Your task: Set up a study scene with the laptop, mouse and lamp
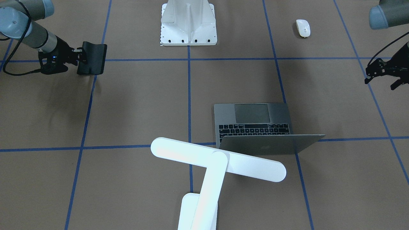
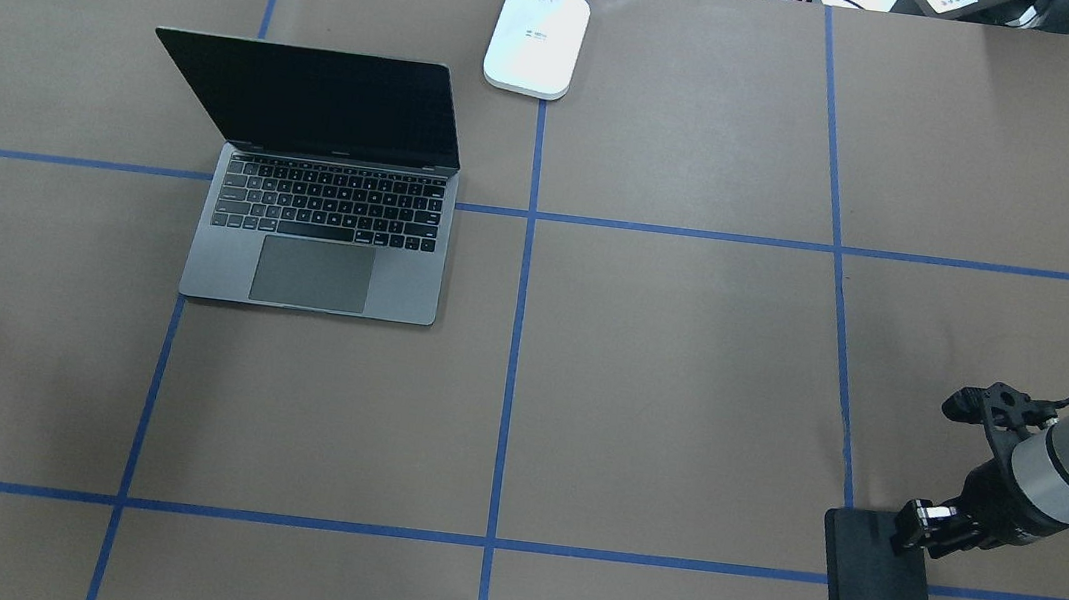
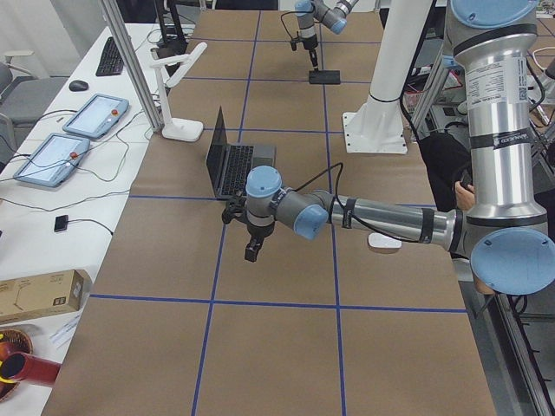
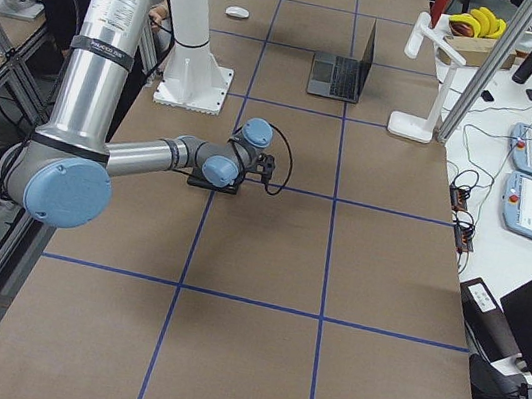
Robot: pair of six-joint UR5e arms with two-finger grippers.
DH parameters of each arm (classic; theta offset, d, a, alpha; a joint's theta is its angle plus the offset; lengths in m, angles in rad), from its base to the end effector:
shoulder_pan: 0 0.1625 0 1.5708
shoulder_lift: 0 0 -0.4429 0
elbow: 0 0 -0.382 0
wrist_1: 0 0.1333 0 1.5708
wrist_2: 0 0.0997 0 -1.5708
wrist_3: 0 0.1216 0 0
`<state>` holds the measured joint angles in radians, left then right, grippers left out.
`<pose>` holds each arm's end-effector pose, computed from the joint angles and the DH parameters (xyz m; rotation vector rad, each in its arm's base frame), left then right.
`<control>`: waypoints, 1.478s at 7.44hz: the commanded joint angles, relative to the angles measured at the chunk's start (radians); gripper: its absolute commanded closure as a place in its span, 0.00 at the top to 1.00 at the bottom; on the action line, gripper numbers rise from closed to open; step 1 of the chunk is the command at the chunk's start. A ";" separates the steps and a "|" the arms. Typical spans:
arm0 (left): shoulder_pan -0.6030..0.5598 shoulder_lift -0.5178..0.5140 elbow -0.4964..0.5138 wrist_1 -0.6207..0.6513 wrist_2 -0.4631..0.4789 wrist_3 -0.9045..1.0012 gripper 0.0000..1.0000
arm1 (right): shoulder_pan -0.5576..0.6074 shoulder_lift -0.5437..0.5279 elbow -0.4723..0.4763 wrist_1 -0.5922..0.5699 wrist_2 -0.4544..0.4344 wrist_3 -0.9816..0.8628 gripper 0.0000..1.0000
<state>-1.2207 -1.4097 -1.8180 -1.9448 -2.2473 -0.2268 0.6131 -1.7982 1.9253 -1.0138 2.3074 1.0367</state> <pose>0.0975 -0.4338 0.6075 0.2356 0.7644 0.2723 -0.3083 -0.2800 0.5524 -0.2396 -0.9304 -0.1790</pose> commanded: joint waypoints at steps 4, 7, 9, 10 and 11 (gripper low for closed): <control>0.000 0.000 0.006 -0.005 0.000 0.001 1.00 | -0.033 0.000 -0.009 -0.003 -0.005 -0.003 0.50; 0.000 0.000 0.006 -0.005 0.000 0.001 1.00 | -0.036 -0.001 -0.009 -0.003 -0.005 -0.003 0.50; 0.000 0.000 0.006 -0.005 0.000 0.001 1.00 | -0.030 -0.004 -0.009 -0.003 -0.002 -0.004 0.51; 0.000 0.000 0.006 -0.005 0.000 0.001 1.00 | -0.030 -0.004 -0.009 -0.003 -0.002 -0.004 0.51; 0.000 0.000 0.006 -0.005 0.000 0.001 1.00 | -0.030 -0.006 -0.009 -0.003 -0.002 -0.004 0.51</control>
<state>-1.2210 -1.4098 -1.8116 -1.9497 -2.2473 -0.2255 0.5824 -1.8025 1.9163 -1.0170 2.3054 1.0325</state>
